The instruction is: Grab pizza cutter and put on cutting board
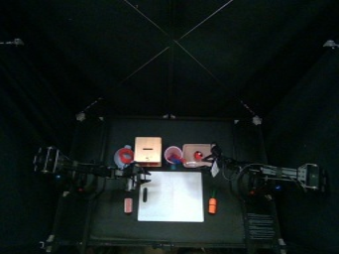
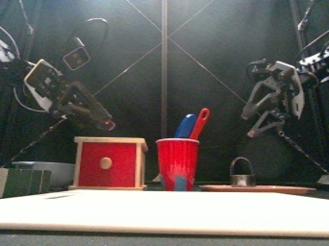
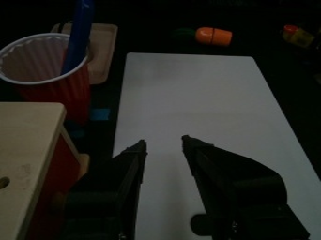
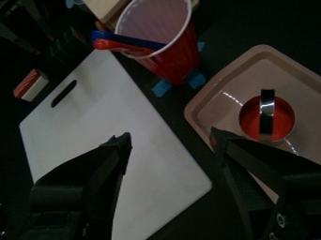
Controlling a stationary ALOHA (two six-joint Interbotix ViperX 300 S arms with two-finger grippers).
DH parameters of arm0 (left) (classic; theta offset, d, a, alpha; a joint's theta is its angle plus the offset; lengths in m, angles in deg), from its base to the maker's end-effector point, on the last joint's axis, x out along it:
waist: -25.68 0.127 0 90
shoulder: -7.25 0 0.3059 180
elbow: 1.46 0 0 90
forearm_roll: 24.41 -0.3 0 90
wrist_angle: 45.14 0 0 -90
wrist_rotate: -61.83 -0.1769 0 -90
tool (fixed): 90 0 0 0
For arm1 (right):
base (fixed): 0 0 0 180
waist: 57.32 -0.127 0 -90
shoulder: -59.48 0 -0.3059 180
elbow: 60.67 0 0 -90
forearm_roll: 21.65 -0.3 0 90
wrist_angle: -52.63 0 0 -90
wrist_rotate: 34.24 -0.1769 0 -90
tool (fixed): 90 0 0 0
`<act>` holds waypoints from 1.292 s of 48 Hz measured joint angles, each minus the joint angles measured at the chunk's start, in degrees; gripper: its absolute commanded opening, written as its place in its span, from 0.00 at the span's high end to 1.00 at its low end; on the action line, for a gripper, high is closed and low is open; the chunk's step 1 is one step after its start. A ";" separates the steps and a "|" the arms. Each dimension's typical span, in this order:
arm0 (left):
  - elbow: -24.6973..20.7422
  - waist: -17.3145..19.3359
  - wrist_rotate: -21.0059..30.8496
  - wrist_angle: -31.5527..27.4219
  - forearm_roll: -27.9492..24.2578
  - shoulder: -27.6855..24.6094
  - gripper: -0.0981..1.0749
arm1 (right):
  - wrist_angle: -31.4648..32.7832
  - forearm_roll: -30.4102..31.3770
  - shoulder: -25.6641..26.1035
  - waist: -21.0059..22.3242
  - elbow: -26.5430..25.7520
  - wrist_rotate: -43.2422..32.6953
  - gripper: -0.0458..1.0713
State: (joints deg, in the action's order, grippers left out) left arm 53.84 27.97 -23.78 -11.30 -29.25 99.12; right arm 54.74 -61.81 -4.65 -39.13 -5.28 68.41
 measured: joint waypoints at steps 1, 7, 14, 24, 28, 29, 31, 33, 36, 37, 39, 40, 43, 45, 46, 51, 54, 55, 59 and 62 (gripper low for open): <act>0.00 0.00 0.00 0.00 0.00 0.00 0.26 | 0.00 -0.09 0.18 -0.18 0.09 0.00 0.08; 0.00 0.00 0.00 0.18 0.00 0.09 0.26 | 0.35 -0.18 0.53 -2.20 0.18 0.09 0.08; -0.09 0.00 0.00 0.26 0.00 0.18 0.26 | 0.35 1.58 0.35 -4.75 0.09 0.09 0.08; -0.09 0.00 0.09 0.26 0.00 0.18 0.26 | 0.35 3.69 -0.09 -7.12 -1.32 0.79 0.08; -0.09 0.00 0.09 0.35 0.26 0.18 0.26 | 1.32 8.09 0.26 -8.35 -3.78 0.62 0.08; -0.09 0.00 0.09 0.35 0.26 0.18 0.26 | 1.85 9.14 0.35 -8.61 -4.48 0.35 0.08; -0.09 0.00 0.18 0.26 0.44 0.18 0.26 | 2.99 11.51 0.44 -8.88 -6.15 0.09 0.08; -0.09 0.00 0.09 0.35 0.53 0.18 0.26 | 4.04 13.54 0.44 -8.79 -7.65 -0.18 0.08; -0.09 0.00 0.18 0.26 0.70 0.18 0.26 | 4.92 15.21 0.00 -8.79 -9.40 -0.18 0.08; -0.09 0.00 0.18 0.26 0.88 0.18 0.26 | 5.10 15.64 -0.35 -8.70 -9.84 -0.18 0.08; -0.09 0.00 0.18 0.35 1.05 0.18 0.26 | 5.27 16.44 -1.14 -8.53 -10.81 -0.09 0.08; -0.09 0.00 0.26 0.35 1.23 0.18 0.26 | 5.45 16.96 -1.58 -8.44 -11.34 -0.09 0.08; -0.09 0.00 0.18 0.26 1.76 0.18 0.26 | 6.15 19.07 -2.64 -7.91 -13.36 -0.09 0.08; -0.09 0.00 0.09 0.35 2.11 0.18 0.26 | 6.86 20.57 -3.34 -7.65 -14.85 -0.18 0.08; -0.09 0.00 0.18 0.35 2.20 0.18 0.26 | 7.21 21.18 -3.60 -7.56 -15.56 -0.09 0.08; -0.09 0.00 0.09 0.35 2.55 0.18 0.26 | 8.79 23.99 -5.45 -6.94 -18.98 -0.18 0.08; -0.09 0.09 0.09 0.35 2.55 0.18 0.26 | 9.49 25.40 -7.21 -6.77 -20.92 -0.18 0.08; -0.09 0.00 0.09 0.35 2.55 0.18 0.26 | 9.76 25.75 -7.91 -6.68 -21.45 -0.18 0.08; -0.09 0.09 0.18 0.35 2.55 0.09 0.26 | 10.72 27.51 -11.43 -6.68 -23.82 -0.09 0.08; -0.09 0.09 0.18 0.35 2.55 0.18 0.26 | 11.87 29.36 -14.33 -6.68 -25.75 -0.09 0.08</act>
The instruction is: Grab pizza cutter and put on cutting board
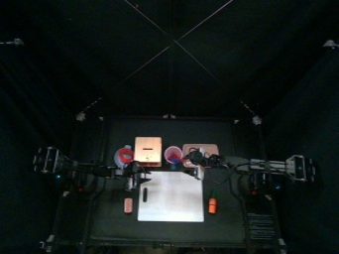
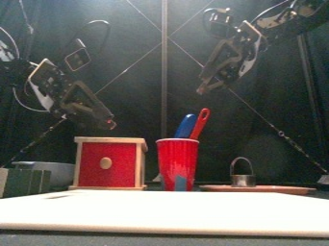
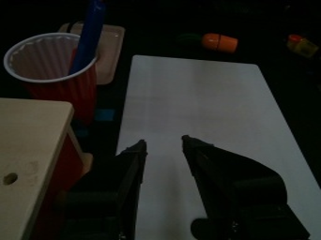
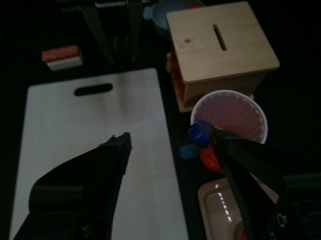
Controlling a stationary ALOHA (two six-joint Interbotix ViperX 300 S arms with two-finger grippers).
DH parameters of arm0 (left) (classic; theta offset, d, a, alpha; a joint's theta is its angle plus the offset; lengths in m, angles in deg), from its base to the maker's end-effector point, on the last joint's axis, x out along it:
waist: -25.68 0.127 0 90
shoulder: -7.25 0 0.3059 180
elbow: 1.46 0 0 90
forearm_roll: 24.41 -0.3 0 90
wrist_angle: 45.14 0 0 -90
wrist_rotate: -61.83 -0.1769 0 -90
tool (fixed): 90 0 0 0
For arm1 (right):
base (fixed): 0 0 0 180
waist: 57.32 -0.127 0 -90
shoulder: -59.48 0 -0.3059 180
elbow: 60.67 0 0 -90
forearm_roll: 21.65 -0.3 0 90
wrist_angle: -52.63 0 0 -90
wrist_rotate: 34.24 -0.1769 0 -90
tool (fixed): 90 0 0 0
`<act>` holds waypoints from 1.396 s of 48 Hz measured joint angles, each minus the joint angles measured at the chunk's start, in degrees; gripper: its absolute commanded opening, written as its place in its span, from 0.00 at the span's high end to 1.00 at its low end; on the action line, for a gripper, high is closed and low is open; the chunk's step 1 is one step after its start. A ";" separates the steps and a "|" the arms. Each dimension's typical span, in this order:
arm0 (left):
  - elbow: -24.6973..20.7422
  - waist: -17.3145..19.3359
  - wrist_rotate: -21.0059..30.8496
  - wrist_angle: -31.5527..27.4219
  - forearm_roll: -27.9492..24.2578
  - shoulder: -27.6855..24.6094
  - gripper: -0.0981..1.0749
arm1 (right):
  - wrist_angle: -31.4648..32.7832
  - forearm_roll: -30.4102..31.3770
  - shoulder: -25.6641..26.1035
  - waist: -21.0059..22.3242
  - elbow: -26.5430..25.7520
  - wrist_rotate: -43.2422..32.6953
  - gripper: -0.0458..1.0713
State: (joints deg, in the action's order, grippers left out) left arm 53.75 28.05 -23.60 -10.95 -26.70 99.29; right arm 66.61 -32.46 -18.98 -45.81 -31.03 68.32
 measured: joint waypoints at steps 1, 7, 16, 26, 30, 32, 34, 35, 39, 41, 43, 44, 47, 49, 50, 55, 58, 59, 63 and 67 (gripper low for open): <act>0.00 0.00 -0.09 -0.09 0.00 0.00 0.26 | 0.35 0.53 -0.88 0.00 -0.53 0.00 0.08; 0.00 0.00 -0.09 0.00 0.00 0.00 0.26 | 3.16 4.31 -6.15 -0.09 -4.39 0.00 0.08; 0.00 -0.09 0.00 -0.09 0.00 0.00 0.26 | 8.53 8.17 -13.01 -0.09 -10.46 -0.09 0.08; 0.26 -0.09 -0.09 -0.09 0.09 0.00 0.26 | 12.30 11.16 -16.17 0.00 -13.89 -0.09 0.09; 0.53 0.00 -0.09 0.00 0.00 0.00 0.26 | 12.66 11.60 -16.79 0.18 -14.33 -0.09 0.09; 0.62 0.00 -0.09 -0.09 0.09 0.00 0.26 | 12.83 11.78 -17.14 0.18 -14.41 -0.09 0.10; 0.79 0.00 -0.09 0.00 0.00 0.00 0.26 | 13.10 12.04 -17.58 0.26 -14.33 -0.09 0.11; 0.79 0.00 -0.09 -0.09 0.09 0.00 0.26 | 13.27 12.22 -17.84 0.26 -14.33 -0.09 0.11; 0.88 0.00 0.00 -0.09 0.00 0.00 0.26 | 14.33 13.10 -18.63 0.35 -14.33 -0.09 0.14; 0.88 0.00 -0.09 -0.09 0.00 0.00 0.26 | 14.50 13.36 -18.98 0.44 -14.41 -0.09 0.16; 0.88 0.00 -0.09 0.00 0.09 0.00 0.26 | 14.94 13.71 -19.42 0.62 -14.41 -0.09 0.19; 0.88 0.00 -0.09 -0.09 0.00 0.00 0.26 | 15.03 13.80 -19.51 0.70 -14.41 -0.09 0.20; 0.88 0.00 0.00 -0.09 0.09 0.00 0.26 | 15.12 13.80 -19.69 0.97 -14.59 -0.09 0.25; 0.88 0.00 -0.09 -0.09 0.09 0.00 0.26 | 15.12 13.80 -19.78 1.14 -14.77 0.00 0.28; 0.88 0.09 -0.09 0.00 0.00 0.00 0.26 | 15.12 13.89 -19.78 1.32 -14.85 -0.09 0.30; 0.88 0.09 -0.09 -0.09 0.00 0.00 0.26 | 15.21 13.89 -19.78 1.93 -15.03 -0.09 0.37; 0.88 0.09 -0.09 0.00 0.09 0.00 0.26 | 15.29 13.97 -19.78 2.20 -15.12 0.18 0.42; 0.79 0.00 0.00 -0.09 0.09 0.00 0.26 | 15.29 14.06 -19.78 2.20 -15.12 0.09 0.43; 0.88 0.09 0.00 -0.09 0.09 0.00 0.26 | 15.21 14.15 -19.78 2.29 -15.56 0.00 0.45; 0.88 0.09 -0.09 -0.09 0.00 0.00 0.26 | 15.21 14.59 -19.78 2.46 -15.82 0.00 0.46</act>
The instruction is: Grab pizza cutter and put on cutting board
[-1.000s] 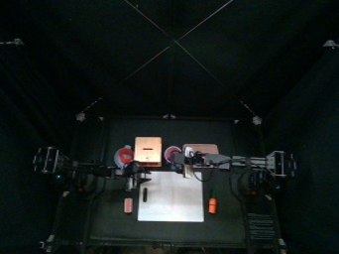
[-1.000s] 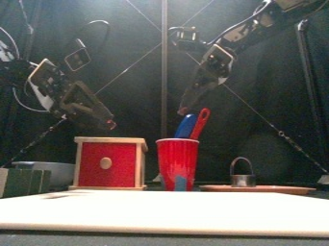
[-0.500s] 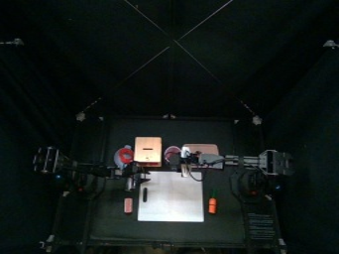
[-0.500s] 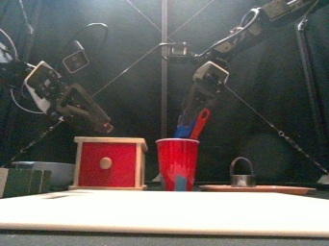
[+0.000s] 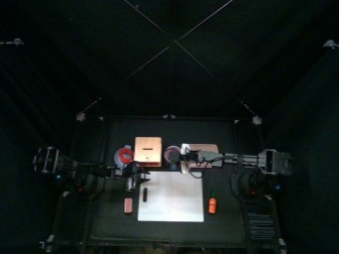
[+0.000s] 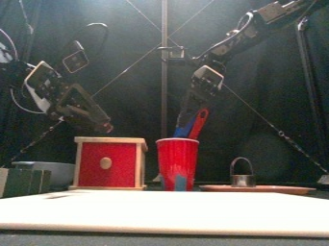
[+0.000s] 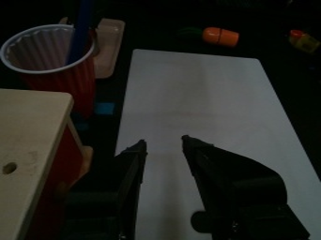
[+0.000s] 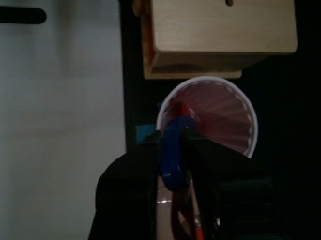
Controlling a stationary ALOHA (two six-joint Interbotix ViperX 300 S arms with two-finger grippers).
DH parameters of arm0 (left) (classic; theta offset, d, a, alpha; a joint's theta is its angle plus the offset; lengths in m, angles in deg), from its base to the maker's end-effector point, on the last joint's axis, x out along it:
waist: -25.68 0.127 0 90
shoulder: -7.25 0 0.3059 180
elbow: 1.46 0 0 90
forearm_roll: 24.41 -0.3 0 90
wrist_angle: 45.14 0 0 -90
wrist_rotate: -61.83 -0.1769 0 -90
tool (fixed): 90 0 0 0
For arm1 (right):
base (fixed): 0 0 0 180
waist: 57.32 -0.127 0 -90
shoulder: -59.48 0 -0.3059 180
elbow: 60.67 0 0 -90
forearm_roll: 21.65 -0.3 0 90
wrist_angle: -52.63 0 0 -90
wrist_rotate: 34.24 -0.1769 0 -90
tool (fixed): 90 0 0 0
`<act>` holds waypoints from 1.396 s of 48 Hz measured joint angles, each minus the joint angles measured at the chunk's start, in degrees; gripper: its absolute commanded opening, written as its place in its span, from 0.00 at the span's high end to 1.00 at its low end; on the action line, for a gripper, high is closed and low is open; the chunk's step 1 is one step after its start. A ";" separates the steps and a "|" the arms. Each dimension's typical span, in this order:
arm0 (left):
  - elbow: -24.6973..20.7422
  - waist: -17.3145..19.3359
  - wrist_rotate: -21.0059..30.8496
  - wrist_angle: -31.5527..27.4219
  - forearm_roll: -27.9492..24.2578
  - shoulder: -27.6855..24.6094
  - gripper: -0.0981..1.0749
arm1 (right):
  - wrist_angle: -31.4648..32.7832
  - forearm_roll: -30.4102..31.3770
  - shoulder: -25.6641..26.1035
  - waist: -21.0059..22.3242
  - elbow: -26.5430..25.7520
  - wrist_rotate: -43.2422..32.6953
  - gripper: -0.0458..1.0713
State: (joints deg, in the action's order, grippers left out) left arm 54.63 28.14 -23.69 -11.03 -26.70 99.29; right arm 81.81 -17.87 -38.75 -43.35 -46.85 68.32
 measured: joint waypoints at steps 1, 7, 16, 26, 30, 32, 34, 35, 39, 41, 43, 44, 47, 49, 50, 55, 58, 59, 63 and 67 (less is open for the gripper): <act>0.00 0.00 0.09 0.00 0.00 0.00 0.26 | 0.09 0.09 0.00 0.18 -0.09 0.00 0.46; 0.00 0.00 0.00 0.00 0.09 0.00 0.26 | 0.09 0.44 -0.09 0.53 -0.70 -0.09 0.46; 0.00 -0.09 0.00 0.00 0.00 0.00 0.26 | 0.09 0.44 0.62 0.79 -2.29 -0.09 0.46; 0.00 -0.09 -0.09 0.00 0.09 0.00 0.26 | -0.44 -0.62 5.10 0.79 -3.08 -0.44 0.46; 0.00 0.00 -0.09 0.00 0.09 0.00 0.26 | -1.41 -1.76 7.65 0.79 -3.08 -0.44 0.46; 0.00 0.00 -0.09 0.09 0.00 0.00 0.26 | -2.02 -2.46 9.05 0.70 -2.99 -0.44 0.46; 0.00 0.00 -0.09 0.00 0.09 0.00 0.26 | -2.81 -3.25 10.63 0.79 -2.64 -0.44 0.46; 0.00 -0.09 0.00 0.00 0.09 0.00 0.26 | -3.25 -3.69 11.60 0.70 -2.29 -0.44 0.46; 0.00 0.00 0.00 0.00 0.09 0.00 0.26 | -4.75 -4.83 15.29 0.70 -0.88 -0.35 0.46; 0.00 0.00 0.00 0.00 0.09 0.00 0.26 | -5.63 -5.54 16.96 0.62 0.09 -0.26 0.46; 0.00 0.00 -0.09 0.00 0.09 0.00 0.26 | -6.50 -6.33 18.54 0.53 0.97 -0.35 0.46; 0.00 0.00 -0.18 0.00 0.09 0.00 0.26 | -7.03 -6.94 19.34 0.44 1.67 -0.26 0.46; 0.00 0.00 -0.18 0.09 0.09 0.00 0.26 | -9.14 -9.67 21.71 0.00 4.04 -0.18 0.46; 0.00 -0.09 -0.18 0.00 0.09 0.00 0.26 | -10.55 -11.60 22.94 -0.18 5.54 -0.44 0.46; 0.00 0.00 -0.18 0.00 0.09 0.00 0.26 | -11.43 -12.74 23.64 -0.44 6.42 -0.35 0.46; -0.09 0.00 -0.09 0.00 0.09 0.09 0.26 | -16.61 -19.78 27.07 -1.76 11.16 -0.09 0.46; -0.09 0.09 -0.26 0.00 0.09 0.35 0.26 | -19.51 -23.29 28.56 -3.34 14.06 -0.09 0.46; 0.00 0.18 -0.26 0.00 0.09 0.44 0.26 | -20.48 -24.26 28.92 -4.04 15.12 -0.09 0.46; -0.09 0.35 -0.26 0.00 0.00 1.05 0.26 | -23.91 -27.16 29.88 -6.86 18.81 -0.18 0.46; -0.09 0.53 -0.26 0.00 0.00 1.49 0.26 | -28.74 -30.59 29.97 -9.76 22.94 -0.18 0.45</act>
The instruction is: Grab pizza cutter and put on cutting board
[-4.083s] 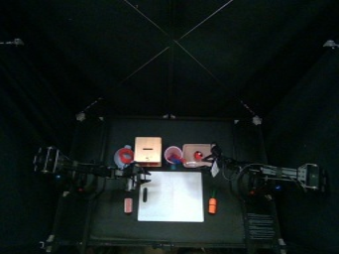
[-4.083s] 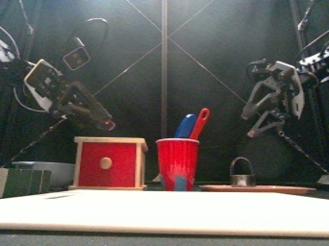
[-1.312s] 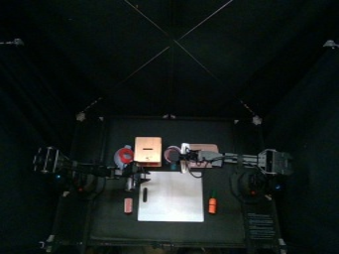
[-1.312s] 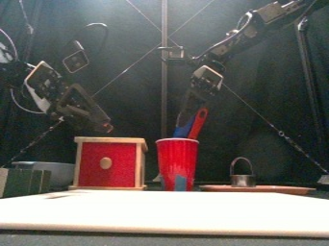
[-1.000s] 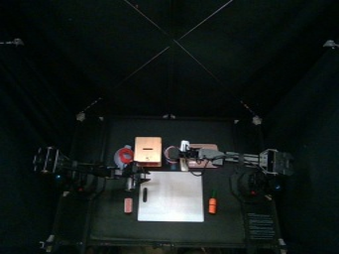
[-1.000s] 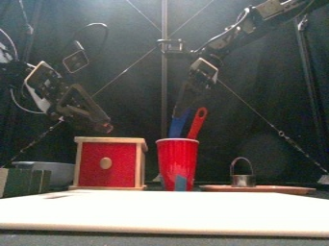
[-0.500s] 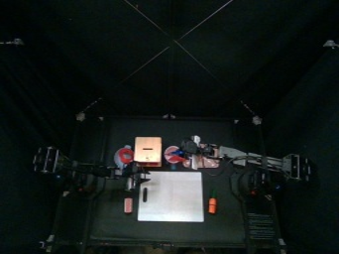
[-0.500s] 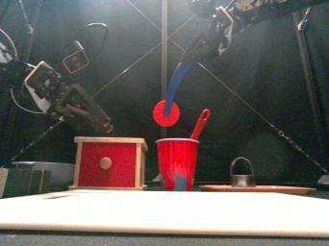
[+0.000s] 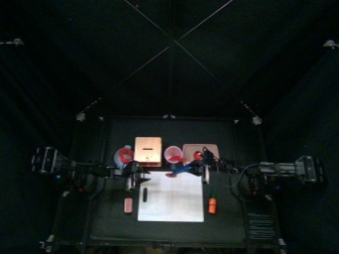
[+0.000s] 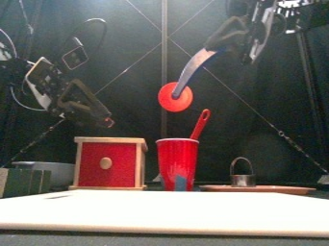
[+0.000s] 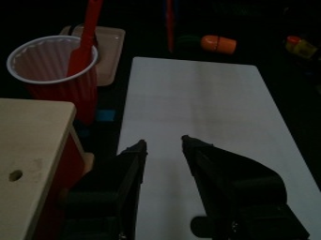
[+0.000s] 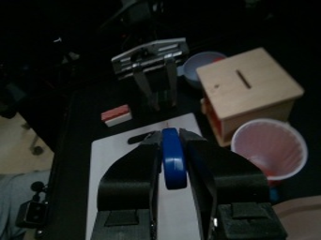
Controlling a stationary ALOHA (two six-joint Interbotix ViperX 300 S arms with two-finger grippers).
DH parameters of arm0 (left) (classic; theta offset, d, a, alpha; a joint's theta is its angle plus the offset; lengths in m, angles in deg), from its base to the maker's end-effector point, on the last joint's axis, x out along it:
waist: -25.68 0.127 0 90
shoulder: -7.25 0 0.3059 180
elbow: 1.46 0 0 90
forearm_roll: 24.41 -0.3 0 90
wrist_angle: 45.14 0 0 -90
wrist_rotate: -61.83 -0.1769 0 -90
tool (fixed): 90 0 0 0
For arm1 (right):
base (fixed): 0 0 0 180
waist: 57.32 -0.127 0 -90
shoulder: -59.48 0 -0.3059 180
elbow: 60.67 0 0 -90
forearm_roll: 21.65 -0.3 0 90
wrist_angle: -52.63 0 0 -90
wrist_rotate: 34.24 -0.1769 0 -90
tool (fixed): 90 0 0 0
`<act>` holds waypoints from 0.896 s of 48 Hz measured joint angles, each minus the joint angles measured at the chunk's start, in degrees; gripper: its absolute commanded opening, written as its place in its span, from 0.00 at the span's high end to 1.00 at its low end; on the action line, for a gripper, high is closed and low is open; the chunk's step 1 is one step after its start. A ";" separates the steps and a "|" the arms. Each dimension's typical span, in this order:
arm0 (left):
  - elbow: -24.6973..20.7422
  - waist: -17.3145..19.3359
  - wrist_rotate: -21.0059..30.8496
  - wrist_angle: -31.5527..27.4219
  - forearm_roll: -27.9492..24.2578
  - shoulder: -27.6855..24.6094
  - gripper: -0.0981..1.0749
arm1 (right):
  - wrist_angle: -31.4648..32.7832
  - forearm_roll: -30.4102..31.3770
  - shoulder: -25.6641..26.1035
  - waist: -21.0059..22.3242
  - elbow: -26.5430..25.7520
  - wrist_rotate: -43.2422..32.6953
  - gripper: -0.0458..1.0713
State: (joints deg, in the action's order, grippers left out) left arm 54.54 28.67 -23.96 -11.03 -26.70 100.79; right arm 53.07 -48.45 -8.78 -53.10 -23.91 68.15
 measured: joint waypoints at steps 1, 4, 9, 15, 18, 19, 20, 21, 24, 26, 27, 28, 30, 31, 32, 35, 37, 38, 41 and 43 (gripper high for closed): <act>0.00 0.00 0.00 0.00 -0.09 0.00 0.26 | -1.05 -0.88 0.00 -0.44 0.79 0.09 0.46; 0.00 0.09 0.00 0.00 -0.09 0.18 0.26 | -5.36 -4.39 -0.09 -2.11 3.43 -0.09 0.46; 0.00 0.09 0.00 0.00 -0.09 0.26 0.26 | -13.18 -9.58 -1.49 -5.01 6.94 0.18 0.45; 0.00 0.09 0.00 0.00 0.00 0.18 0.26 | -20.48 -13.01 -4.48 -7.82 9.84 0.09 0.45; 0.00 0.09 0.00 0.00 -0.09 0.26 0.26 | -22.32 -14.24 -6.59 -8.61 10.20 0.00 0.45; 0.00 0.09 0.00 0.00 -0.09 0.26 0.26 | -22.68 -14.59 -7.29 -8.88 10.20 0.00 0.45; 0.00 0.09 0.00 0.00 -0.09 0.18 0.26 | -23.12 -15.03 -8.17 -9.05 10.11 0.00 0.45; 0.00 0.09 0.00 0.00 -0.09 0.18 0.26 | -23.47 -15.64 -9.05 -9.23 10.02 0.00 0.45; 0.00 0.09 0.09 0.00 0.00 0.26 0.26 | -24.17 -17.31 -12.48 -9.76 9.23 0.00 0.45; 0.00 0.09 0.00 0.00 -0.09 0.18 0.26 | -24.43 -18.19 -14.94 -10.11 8.61 0.00 0.45; 0.00 0.09 0.00 0.00 0.00 0.26 0.26 | -24.43 -18.63 -16.00 -10.37 8.17 -0.09 0.45; 0.00 0.09 0.09 0.00 0.00 0.18 0.26 | -24.43 -19.16 -16.96 -10.63 7.73 -0.09 0.45; 0.00 0.09 0.09 0.00 0.00 0.18 0.26 | -24.43 -19.95 -19.25 -11.16 6.77 -0.09 0.45; 0.00 0.18 0.00 0.00 -0.09 0.26 0.26 | -24.43 -20.30 -20.04 -11.43 6.33 -0.09 0.45; 0.00 0.09 0.09 0.00 0.00 0.26 0.26 | -24.43 -20.65 -20.92 -11.78 5.71 -0.09 0.45; 0.00 0.09 0.09 0.00 0.00 0.26 0.26 | -24.43 -21.71 -23.47 -12.39 4.48 -0.09 0.45; 0.00 0.09 0.09 0.00 0.00 0.18 0.26 | -24.43 -22.50 -24.96 -12.74 3.60 -0.09 0.45; 0.00 0.09 0.09 0.00 0.00 0.18 0.26 | -24.43 -23.03 -25.75 -12.83 3.34 0.00 0.45; 0.00 0.09 0.09 0.00 0.00 0.26 0.26 | -24.17 -24.17 -27.51 -12.92 2.81 -0.09 0.45; 0.00 0.09 0.09 0.00 0.00 0.26 0.26 | -23.64 -24.87 -28.13 -13.01 2.55 0.00 0.45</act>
State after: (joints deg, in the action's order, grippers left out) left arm 54.54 28.76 -23.87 -11.03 -26.70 101.05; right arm 29.43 -73.33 -36.91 -66.11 -21.36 68.15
